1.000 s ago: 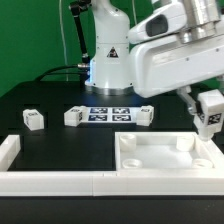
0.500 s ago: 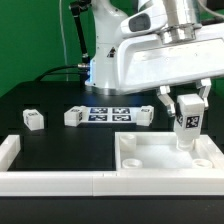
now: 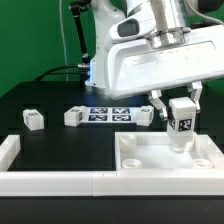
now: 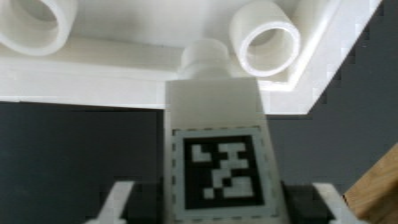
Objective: Assemble square table
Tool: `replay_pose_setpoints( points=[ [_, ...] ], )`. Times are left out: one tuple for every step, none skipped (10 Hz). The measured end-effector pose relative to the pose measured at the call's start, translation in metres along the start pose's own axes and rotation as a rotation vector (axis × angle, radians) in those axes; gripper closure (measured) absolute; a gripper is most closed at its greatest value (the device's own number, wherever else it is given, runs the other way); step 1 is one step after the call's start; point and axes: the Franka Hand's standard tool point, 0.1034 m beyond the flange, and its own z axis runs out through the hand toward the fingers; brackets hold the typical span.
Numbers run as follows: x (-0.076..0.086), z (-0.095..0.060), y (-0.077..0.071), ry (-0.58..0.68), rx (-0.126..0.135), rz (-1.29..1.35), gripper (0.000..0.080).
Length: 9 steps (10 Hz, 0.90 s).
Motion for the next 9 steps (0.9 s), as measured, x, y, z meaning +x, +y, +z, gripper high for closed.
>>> replay_pose_setpoints(
  points=[
    [0.002,0.0,-0.01,0.053,-0.019,0.022,0.0509],
    [-0.002,0.005,-0.019,0.08,-0.031,0.012,0.0509],
    [-0.002,0.009,-0.019,0.092,-0.037,0.011,0.0509],
    [0.0,0.009,-0.02,0.102,-0.039,0.01,0.0509],
    [0.001,0.01,-0.022,0.107,-0.038,0.007,0.0509],
    [-0.001,0.014,-0.024,0.103,-0.034,0.008,0.0509],
    [-0.003,0.017,-0.027,0.098,-0.031,0.007,0.0509],
    [-0.007,0.021,-0.029,0.09,-0.027,0.006,0.0509],
    [-0.007,0.023,-0.031,0.099,-0.029,0.005,0.0509]
  ],
)
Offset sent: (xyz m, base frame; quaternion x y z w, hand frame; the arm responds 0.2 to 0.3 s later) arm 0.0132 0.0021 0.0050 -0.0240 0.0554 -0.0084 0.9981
